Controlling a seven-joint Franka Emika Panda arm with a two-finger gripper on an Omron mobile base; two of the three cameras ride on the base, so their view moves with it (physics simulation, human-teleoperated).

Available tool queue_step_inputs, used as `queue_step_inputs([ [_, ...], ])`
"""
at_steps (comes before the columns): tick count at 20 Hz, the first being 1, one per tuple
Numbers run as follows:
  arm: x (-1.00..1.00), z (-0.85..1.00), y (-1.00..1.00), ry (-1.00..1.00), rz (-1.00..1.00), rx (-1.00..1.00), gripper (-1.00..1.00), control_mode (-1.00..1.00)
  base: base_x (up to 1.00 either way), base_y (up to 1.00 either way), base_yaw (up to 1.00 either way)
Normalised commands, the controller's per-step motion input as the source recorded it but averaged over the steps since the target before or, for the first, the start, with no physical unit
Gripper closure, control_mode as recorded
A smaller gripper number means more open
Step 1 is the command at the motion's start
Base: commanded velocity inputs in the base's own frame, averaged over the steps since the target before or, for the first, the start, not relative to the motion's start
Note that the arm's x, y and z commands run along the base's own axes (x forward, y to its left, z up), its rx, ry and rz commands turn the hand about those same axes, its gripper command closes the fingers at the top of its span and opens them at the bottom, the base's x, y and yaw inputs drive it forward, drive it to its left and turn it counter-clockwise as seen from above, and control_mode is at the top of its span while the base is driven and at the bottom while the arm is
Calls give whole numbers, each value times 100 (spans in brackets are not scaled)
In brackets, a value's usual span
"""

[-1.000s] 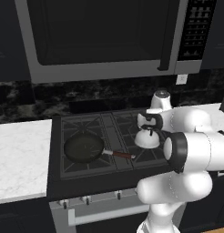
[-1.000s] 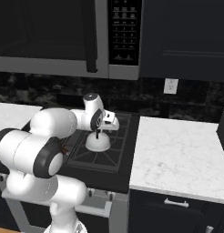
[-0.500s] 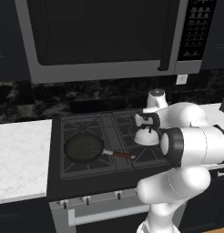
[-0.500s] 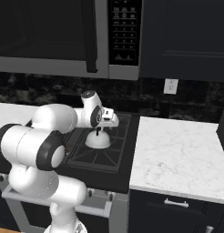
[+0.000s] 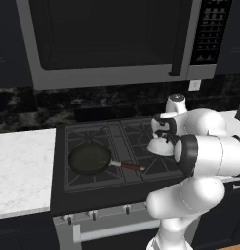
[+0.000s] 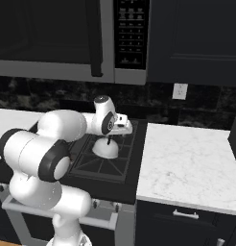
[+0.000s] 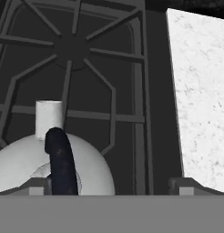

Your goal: Pick the kettle from the counter and place it on a stove burner. Then turn the burner on.

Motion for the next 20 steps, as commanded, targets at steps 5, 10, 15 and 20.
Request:
queue_step_inputs([
  [5,-27,-98,12,-5,6,-6,-100,-100,0,0,0],
  [10,0,-97,65,-8,2,-6,-100,-100,0,0,0],
  [15,-21,-100,60,-9,1,-2,-100,-100,0,0,0],
  [20,-63,-96,30,-7,1,0,-100,-100,0,0,0],
])
